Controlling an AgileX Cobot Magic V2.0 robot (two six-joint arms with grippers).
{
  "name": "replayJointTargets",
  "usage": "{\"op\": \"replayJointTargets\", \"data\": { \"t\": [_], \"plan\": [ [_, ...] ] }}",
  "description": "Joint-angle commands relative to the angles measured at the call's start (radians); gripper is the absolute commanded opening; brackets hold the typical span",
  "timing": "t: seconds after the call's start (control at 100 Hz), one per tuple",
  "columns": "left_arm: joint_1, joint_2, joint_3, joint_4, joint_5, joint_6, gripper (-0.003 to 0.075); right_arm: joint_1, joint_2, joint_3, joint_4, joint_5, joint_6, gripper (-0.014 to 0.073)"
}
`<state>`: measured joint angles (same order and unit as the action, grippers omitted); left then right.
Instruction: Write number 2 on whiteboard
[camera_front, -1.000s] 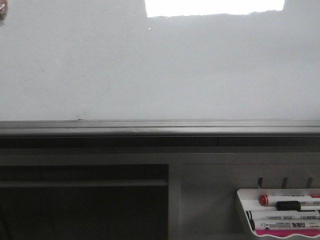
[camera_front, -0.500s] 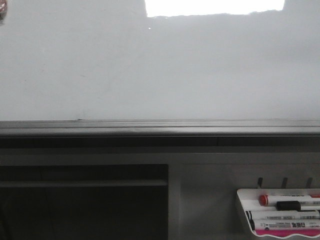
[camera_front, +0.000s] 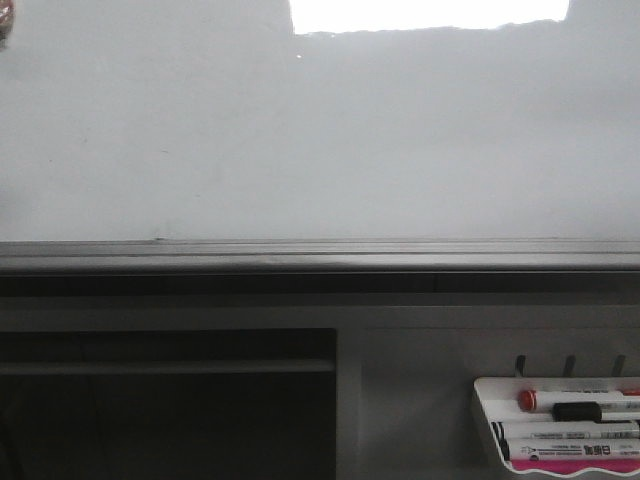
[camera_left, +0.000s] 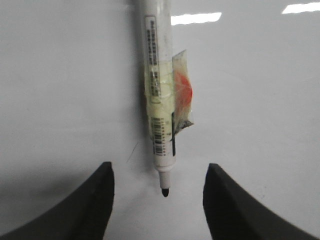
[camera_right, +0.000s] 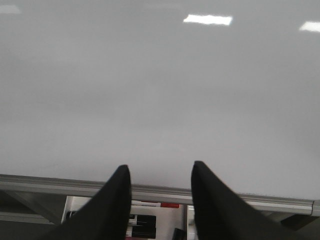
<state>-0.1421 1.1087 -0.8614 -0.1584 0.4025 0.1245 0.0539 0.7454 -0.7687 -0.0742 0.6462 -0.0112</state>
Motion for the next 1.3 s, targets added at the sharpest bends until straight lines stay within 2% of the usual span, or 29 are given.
{"op": "replayJointTargets", "data": {
  "t": [0.0,0.45,0.53,0.82,0.89,0.94,1.03,1.16,1.29],
  "plan": [
    [-0.006,0.019,-0.046,-0.013,-0.075,0.003,0.0367,0.002,0.006,-0.037,-0.005,-0.073,-0.011,0.0256],
    [-0.006,0.136,-0.112,-0.016,-0.073,0.003,0.0359,0.002,0.006,-0.037,-0.006,-0.069,-0.011,0.0256],
    [-0.006,0.142,-0.112,-0.016,-0.073,0.003,0.0311,0.002,0.006,-0.037,-0.006,-0.069,-0.011,0.0256],
    [-0.006,0.142,-0.112,0.004,-0.074,0.008,0.0028,0.002,0.006,-0.037,-0.008,-0.069,-0.011,0.0256],
    [-0.006,0.142,-0.112,0.026,-0.069,0.008,-0.0018,0.002,0.006,-0.037,-0.008,-0.067,-0.011,0.0256],
    [-0.006,0.14,-0.114,0.037,-0.056,0.016,-0.002,0.002,0.006,-0.037,-0.008,-0.062,-0.011,0.0256],
    [-0.006,0.128,-0.126,0.036,0.008,0.08,-0.002,0.002,0.006,-0.037,0.002,-0.052,-0.011,0.0256],
    [-0.039,0.109,-0.19,0.03,0.223,0.246,-0.002,0.002,0.037,-0.066,0.08,0.014,-0.038,0.0256],
    [-0.116,0.109,-0.265,0.008,0.408,0.355,-0.002,0.002,0.121,-0.131,0.294,0.117,-0.26,0.0256]
  ]
}}
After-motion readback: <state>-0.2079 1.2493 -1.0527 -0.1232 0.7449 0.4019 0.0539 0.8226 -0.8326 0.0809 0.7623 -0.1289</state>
